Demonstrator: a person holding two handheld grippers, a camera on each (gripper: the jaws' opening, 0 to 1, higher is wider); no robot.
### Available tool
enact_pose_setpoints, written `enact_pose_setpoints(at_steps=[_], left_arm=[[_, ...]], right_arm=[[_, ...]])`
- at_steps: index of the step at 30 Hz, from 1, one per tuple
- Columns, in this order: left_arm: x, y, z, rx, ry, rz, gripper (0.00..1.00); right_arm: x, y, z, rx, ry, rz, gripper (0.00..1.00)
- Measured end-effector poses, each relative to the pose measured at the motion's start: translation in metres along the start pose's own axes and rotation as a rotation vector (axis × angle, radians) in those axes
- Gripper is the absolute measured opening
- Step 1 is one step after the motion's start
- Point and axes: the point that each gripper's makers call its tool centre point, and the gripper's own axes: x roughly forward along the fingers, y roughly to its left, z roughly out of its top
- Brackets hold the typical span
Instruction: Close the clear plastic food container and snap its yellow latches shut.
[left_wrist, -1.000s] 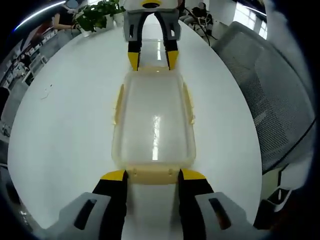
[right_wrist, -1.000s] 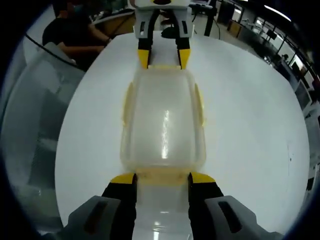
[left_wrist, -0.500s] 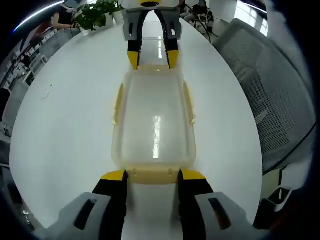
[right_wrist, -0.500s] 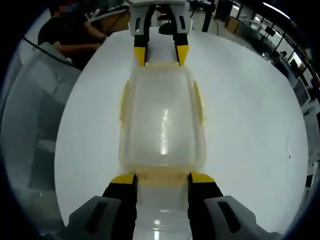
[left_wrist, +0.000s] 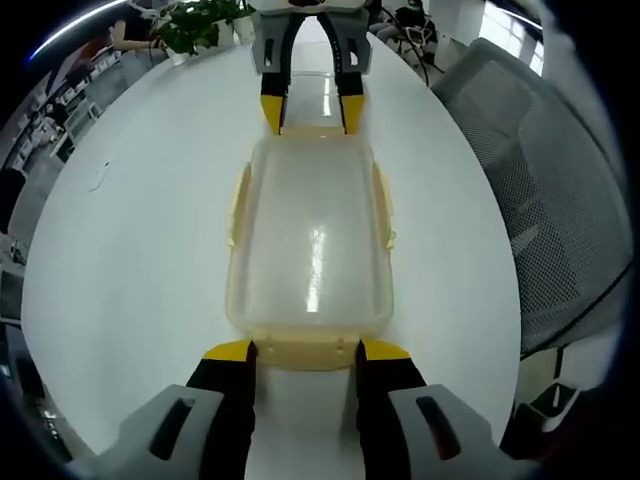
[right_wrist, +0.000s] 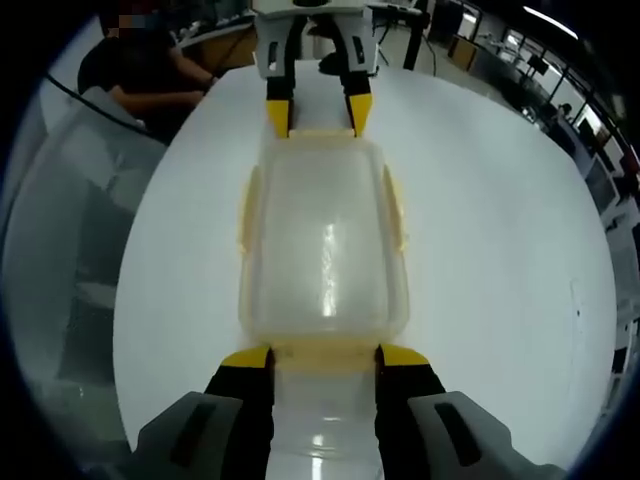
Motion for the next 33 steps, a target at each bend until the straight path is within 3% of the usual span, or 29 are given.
enact_pose_setpoints(at_steps=[15, 33], left_arm=[[-0.03, 0.01, 0.017, 0.041, -0.001, 0.015, 0.38], [-0.041, 0.022, 0.051, 0.112, 0.0, 0.014, 0.38]], right_arm=[[-0.032, -0.004, 0.011, 0.013, -0.053, -0.036, 0.37], [-0.062, -0.005, -0.004, 0.023, -0.051, -0.076, 0.37]])
